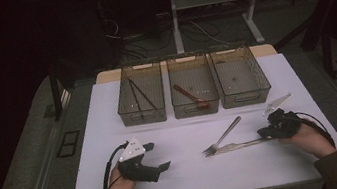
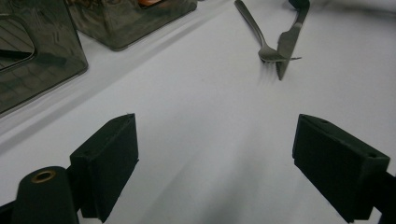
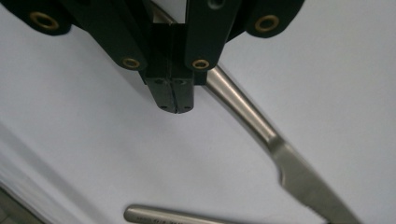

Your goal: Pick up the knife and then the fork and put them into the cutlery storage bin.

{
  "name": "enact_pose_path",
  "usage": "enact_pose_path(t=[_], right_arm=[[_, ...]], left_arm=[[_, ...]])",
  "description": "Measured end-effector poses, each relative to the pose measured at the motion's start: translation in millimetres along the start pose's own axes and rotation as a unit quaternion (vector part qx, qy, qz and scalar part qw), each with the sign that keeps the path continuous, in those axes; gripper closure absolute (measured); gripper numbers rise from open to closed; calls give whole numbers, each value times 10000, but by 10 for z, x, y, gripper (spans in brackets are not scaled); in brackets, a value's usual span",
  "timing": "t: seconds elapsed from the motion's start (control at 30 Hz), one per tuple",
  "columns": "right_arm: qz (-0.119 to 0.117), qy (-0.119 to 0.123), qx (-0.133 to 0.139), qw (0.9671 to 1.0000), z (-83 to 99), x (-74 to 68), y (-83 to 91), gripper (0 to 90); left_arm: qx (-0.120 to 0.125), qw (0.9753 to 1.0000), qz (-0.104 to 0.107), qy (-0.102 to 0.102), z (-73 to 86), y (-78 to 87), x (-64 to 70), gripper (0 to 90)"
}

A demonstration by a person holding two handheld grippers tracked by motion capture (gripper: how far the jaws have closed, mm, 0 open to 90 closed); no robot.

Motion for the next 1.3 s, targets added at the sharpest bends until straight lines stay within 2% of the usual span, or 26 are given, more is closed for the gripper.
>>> enact_pose_path(t=[0.47,0.6,0.73,0.8,0.87,0.93,1.0,1.03,1.13,1.23,1.3], right_arm=[[-144,174,-190,9996,107,-100,90,890],[-242,294,-290,9989,144,-149,115,890],[-231,395,-345,9984,157,-165,126,889],[-304,435,-308,9981,131,-172,159,887],[-347,511,-227,9978,77,-184,215,822],[-402,662,-222,9967,20,-221,267,795],[-432,978,-311,9938,-31,-265,283,764],[-391,1201,-377,9913,-56,-279,273,754],[-488,1682,-658,9823,-128,-359,217,733],[-555,2014,-928,9735,-189,-431,138,726],[-581,2133,-1080,9693,-225,-470,97,727]], left_arm=[[-1,10000,-2,12,1,-4,3,133],[-1,10000,2,15,2,-2,1,133],[1,10000,1,23,1,-9,4,134],[-8,10000,7,9,2,-9,6,134],[-29,10000,5,10,3,-11,3,133],[-35,10000,11,9,4,-13,4,133],[-50,10000,17,2,6,-17,6,133],[-51,10000,18,0,6,-19,7,134],[-45,10000,22,-14,6,-22,9,133],[-40,10000,23,-12,5,-22,9,134],[-46,10000,26,-17,7,-20,7,134]])
Point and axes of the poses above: each handheld gripper's, and its own axes: y roughly backward along the jaws, z roughly out of its underside, x roughly to its right, the point moved 5 cm from there along -y, roughly forward along the jaws
